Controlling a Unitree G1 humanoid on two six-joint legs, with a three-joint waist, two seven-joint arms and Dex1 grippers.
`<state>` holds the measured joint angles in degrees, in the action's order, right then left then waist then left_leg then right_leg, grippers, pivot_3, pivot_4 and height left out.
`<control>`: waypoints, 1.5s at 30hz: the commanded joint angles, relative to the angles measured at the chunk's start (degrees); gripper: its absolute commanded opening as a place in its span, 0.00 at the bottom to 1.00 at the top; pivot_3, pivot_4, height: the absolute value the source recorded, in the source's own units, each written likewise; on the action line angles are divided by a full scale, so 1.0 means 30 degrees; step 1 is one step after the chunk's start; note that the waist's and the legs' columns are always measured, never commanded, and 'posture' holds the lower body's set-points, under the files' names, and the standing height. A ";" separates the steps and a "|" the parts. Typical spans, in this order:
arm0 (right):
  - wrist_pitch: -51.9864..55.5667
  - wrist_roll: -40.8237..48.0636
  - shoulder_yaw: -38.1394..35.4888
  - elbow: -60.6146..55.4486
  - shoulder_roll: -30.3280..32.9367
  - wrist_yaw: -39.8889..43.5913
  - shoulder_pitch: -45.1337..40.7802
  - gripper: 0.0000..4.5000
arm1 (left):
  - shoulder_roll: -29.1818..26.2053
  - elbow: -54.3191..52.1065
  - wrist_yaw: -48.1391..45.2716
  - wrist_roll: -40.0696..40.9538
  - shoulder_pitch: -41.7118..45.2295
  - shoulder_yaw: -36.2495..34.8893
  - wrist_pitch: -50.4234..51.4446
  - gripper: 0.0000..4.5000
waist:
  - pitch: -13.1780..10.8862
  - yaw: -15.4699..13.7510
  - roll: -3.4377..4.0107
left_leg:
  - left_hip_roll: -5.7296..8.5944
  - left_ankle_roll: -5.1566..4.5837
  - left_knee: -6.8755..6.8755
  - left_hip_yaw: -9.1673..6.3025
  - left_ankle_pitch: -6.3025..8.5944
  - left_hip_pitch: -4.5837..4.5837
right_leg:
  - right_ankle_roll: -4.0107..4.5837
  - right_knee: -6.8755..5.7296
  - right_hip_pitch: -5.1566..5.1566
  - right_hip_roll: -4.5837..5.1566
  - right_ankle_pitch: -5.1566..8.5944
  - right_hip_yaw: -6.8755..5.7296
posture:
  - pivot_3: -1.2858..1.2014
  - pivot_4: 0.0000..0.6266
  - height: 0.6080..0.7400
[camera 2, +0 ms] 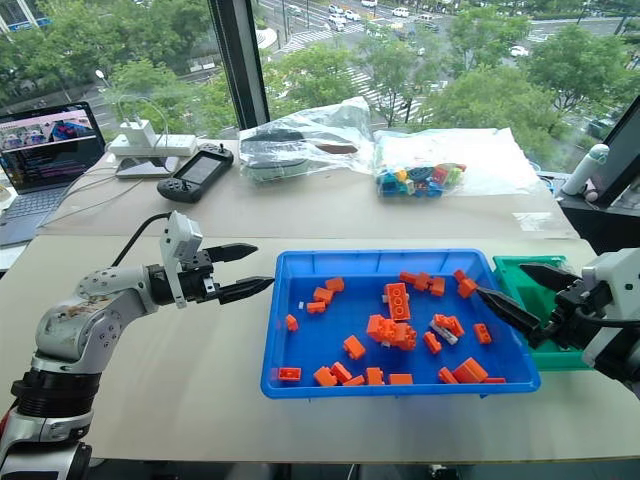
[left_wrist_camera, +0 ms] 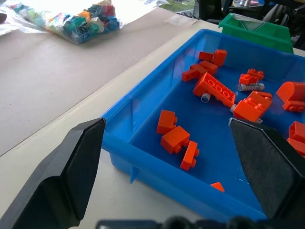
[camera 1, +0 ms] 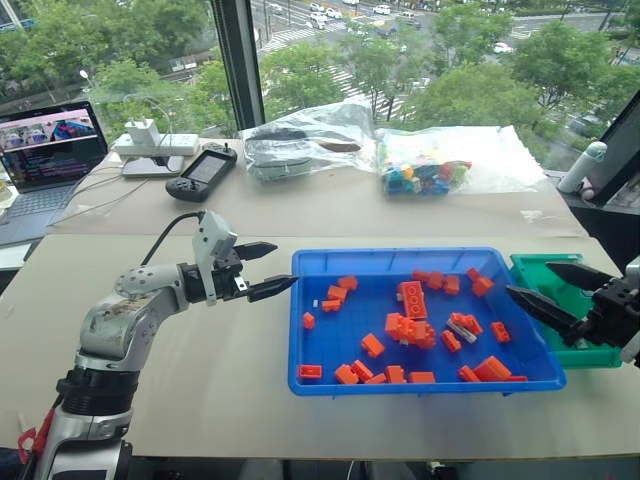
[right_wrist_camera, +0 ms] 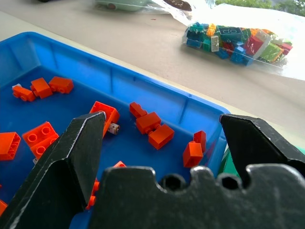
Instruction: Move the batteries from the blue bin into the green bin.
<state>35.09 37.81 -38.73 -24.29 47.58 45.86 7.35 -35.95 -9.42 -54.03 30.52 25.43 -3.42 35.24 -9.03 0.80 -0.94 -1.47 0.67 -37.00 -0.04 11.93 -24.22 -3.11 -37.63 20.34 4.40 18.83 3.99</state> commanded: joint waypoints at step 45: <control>1.1055 0.2675 0.8231 -0.2618 0.7704 -0.2478 -0.6217 0.99 | -0.1453 0.0771 -0.7256 -0.0407 1.0325 0.4531 0.2978 1.00 | -0.0074 -0.0046 -0.0102 | -0.0019 -0.0001 -0.0130 -0.0046 -0.0003 -0.0104 | 0.0003 -0.0008 0.0036 -0.0038 0.0006 -0.0012 | 0.52 0.24 0.94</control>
<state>70.11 47.52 -16.33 -34.11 69.65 36.55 -10.10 -39.38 -4.61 -76.57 28.63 56.23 11.93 43.54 -9.26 0.66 -1.24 -1.51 0.65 -37.45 -0.19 11.93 -24.65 -3.10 -37.67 20.53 4.30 18.85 3.95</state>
